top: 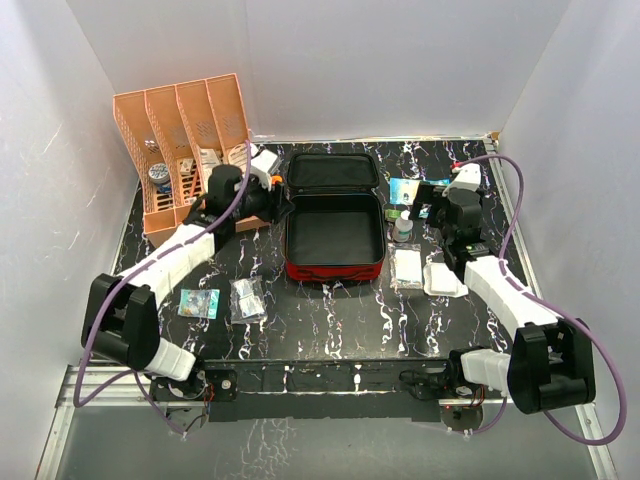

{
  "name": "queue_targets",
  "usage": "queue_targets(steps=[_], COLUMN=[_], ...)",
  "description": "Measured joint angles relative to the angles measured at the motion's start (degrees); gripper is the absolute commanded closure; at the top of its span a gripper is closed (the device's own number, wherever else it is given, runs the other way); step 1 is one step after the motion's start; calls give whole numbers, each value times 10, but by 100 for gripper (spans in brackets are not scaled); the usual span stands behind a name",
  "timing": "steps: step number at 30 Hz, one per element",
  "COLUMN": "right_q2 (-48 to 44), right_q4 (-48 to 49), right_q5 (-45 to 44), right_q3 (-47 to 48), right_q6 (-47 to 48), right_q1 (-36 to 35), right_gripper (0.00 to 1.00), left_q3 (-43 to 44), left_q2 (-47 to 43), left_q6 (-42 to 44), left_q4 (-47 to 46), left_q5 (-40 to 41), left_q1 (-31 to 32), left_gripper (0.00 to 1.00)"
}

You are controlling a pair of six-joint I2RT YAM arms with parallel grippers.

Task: Organize the medicine kit
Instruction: Pick up the pill bottle at the center of the board, then place the pill bottle in the medicine box.

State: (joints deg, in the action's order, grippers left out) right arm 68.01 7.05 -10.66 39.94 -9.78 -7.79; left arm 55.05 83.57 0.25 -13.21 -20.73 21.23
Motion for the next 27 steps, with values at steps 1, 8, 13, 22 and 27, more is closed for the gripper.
queue_targets(steps=[1, 8, 13, 22, 27], right_q2=[4, 33, 26, -52, -78], right_q4=[-1, -31, -57, -91, -106], right_q5=[-3, -67, -113, -177, -196], right_q3=[4, 34, 35, 35, 35], right_q6=[-3, -26, -28, -28, -31], right_q1=[0, 0, 0, 0, 0], right_gripper=[2, 2, 2, 2, 2], left_q3=[22, 206, 282, 337, 367], left_q2=[1, 97, 205, 318, 361], left_q6=[3, 23, 26, -73, -119], left_q4=[30, 226, 287, 247, 213], left_q5=[-17, -164, -199, -224, -250], left_q1=[0, 16, 63, 103, 115], left_gripper=[100, 100, 100, 100, 100])
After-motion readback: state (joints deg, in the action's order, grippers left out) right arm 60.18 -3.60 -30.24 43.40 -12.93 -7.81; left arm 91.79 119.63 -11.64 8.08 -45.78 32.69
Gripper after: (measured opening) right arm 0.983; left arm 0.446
